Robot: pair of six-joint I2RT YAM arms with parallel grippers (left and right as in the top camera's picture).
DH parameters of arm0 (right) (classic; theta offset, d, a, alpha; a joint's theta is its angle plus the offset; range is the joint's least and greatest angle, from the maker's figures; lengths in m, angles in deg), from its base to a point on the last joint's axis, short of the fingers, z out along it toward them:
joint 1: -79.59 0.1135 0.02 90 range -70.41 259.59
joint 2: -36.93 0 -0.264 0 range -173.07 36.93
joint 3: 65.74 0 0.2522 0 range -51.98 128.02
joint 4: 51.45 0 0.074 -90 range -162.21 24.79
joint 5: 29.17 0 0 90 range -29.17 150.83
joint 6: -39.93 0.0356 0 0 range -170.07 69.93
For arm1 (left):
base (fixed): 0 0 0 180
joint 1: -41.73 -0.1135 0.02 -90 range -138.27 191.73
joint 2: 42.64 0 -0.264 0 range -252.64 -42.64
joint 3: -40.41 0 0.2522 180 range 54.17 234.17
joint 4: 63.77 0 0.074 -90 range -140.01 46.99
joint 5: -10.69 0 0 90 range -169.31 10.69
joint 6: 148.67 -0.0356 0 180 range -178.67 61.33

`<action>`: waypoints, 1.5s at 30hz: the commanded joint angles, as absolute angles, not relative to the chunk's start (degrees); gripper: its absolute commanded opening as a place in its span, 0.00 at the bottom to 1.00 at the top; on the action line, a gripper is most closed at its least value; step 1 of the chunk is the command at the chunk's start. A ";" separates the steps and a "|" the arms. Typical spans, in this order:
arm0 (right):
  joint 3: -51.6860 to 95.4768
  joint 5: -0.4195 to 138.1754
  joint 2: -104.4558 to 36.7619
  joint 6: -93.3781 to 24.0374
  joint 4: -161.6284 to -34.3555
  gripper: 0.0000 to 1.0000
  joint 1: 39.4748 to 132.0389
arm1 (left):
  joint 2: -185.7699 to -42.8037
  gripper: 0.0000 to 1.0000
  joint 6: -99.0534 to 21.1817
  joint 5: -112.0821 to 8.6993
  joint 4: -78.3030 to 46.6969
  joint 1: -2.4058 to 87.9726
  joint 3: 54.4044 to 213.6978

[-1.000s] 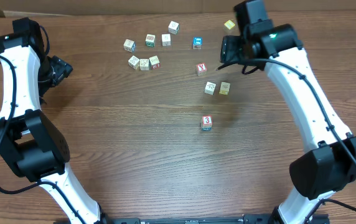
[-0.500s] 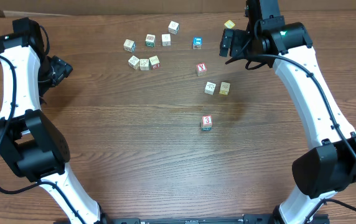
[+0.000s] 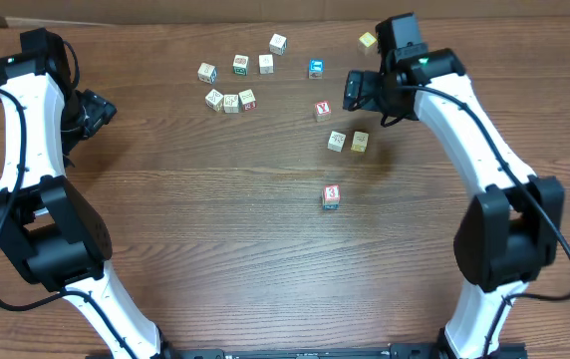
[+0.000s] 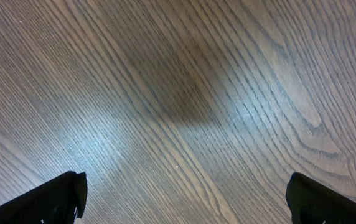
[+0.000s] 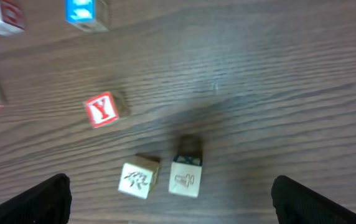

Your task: Form a tower

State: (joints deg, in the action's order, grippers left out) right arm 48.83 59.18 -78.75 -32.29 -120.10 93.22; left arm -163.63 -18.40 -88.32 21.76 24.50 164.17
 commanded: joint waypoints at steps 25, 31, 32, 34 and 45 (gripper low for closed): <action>45.45 58.11 -87.34 -32.09 -117.72 1.00 93.22 | -163.80 1.00 -18.86 -88.45 21.69 24.85 164.93; 45.34 57.92 -87.34 -32.09 -117.46 1.00 93.22 | -163.80 0.99 -18.86 -88.45 21.69 24.85 164.93; 45.32 57.92 -87.34 -32.09 -117.46 1.00 93.22 | -163.80 1.00 -18.86 -88.45 21.69 24.85 164.93; 44.99 57.92 -87.34 -32.09 -117.08 1.00 93.22 | -163.80 1.00 -18.86 -88.45 21.69 24.83 164.93; 39.89 57.92 -87.34 -32.11 -112.65 1.00 93.22 | -163.80 1.00 -18.84 -88.45 21.69 24.85 164.93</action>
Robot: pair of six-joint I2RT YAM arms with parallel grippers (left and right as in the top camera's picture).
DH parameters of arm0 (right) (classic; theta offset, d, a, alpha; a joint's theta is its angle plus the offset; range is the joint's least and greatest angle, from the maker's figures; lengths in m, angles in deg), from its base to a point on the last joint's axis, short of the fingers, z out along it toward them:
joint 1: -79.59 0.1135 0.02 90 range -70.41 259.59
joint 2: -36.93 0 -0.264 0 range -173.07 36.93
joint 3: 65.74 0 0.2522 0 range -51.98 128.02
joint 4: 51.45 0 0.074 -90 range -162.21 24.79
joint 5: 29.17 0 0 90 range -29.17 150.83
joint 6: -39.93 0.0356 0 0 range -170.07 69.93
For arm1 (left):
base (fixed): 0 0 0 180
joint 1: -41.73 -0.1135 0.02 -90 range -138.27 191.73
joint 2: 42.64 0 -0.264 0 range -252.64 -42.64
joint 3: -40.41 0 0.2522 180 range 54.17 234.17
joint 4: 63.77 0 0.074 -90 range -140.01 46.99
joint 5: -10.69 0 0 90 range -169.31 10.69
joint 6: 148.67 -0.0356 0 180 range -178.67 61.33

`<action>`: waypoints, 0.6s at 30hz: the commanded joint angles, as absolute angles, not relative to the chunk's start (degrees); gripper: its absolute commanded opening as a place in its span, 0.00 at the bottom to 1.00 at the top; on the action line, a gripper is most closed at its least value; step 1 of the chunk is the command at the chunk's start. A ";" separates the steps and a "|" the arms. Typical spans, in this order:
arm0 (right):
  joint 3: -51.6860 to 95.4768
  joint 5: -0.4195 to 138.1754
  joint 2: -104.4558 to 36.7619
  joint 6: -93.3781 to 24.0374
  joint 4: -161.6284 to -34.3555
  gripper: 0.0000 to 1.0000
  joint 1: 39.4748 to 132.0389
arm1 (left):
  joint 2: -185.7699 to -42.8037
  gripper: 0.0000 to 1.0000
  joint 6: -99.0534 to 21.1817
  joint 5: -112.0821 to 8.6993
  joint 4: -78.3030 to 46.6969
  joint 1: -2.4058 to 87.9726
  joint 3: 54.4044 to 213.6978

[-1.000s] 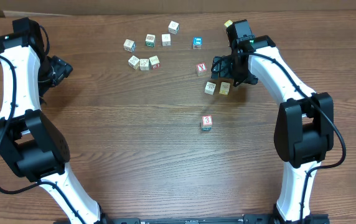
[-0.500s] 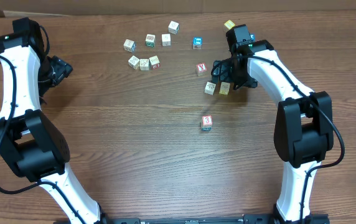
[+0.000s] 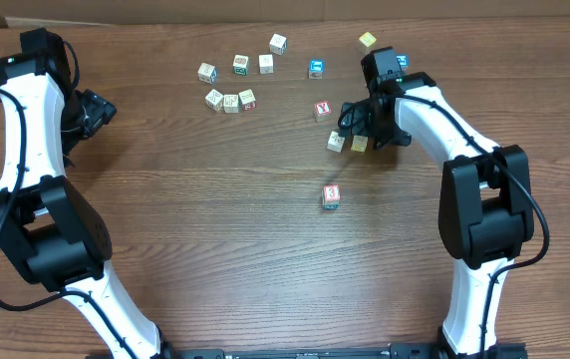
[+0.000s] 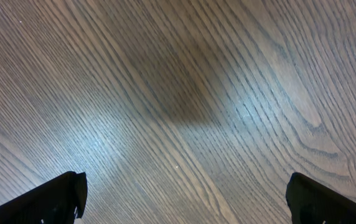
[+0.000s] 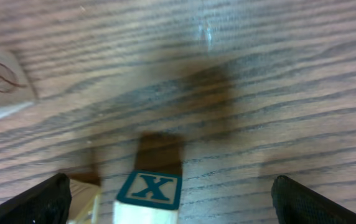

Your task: Form a tower

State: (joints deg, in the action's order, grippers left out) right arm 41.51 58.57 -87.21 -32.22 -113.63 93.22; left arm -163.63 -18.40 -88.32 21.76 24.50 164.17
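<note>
Small wooden letter blocks lie scattered on the brown table (image 3: 215, 229). My right gripper (image 3: 363, 130) is low over a pair of pale blocks (image 3: 336, 141), (image 3: 360, 143) at centre right. In the right wrist view the gripper (image 5: 172, 208) is open, and the block with a blue X face (image 5: 150, 193) lies between its fingers, untouched; its neighbour (image 5: 84, 199) sits close to the left finger. A lone block marked 3 (image 3: 331, 196) lies nearer the table's middle. My left gripper (image 3: 91, 112) (image 4: 184, 202) stands open over bare wood at far left.
A red Y block (image 3: 323, 110) lies just beyond the pair, also seen as a pale block (image 5: 0, 84). A blue block (image 3: 316, 68), a yellowish block (image 3: 367, 40) and several more blocks (image 3: 230, 100) sit along the back of the table.
My right gripper has come down and toward the pair of pale blocks; the X block now lies large between its open fingers. The left arm and all blocks are unmoved.
</note>
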 commanded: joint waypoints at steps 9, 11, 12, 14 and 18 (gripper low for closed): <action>35.98 57.92 -87.34 -32.11 -110.02 1.00 93.22 | -163.80 0.99 -18.86 -88.45 21.69 24.85 164.93; 35.55 57.92 -87.34 -32.11 -109.81 1.00 93.22 | -163.80 1.00 -18.86 -88.45 21.69 24.85 164.93; 35.39 57.92 -87.34 -32.11 -109.81 1.00 93.22 | -163.80 0.99 -18.86 -88.45 21.69 24.85 164.93; 35.33 57.92 -87.36 -32.11 -109.85 1.00 93.22 | -163.80 0.99 -18.86 -88.45 21.69 24.83 164.93; 35.33 57.92 -87.36 -32.11 -109.81 1.00 93.22 | -163.80 1.00 -18.86 -88.45 21.69 24.85 164.93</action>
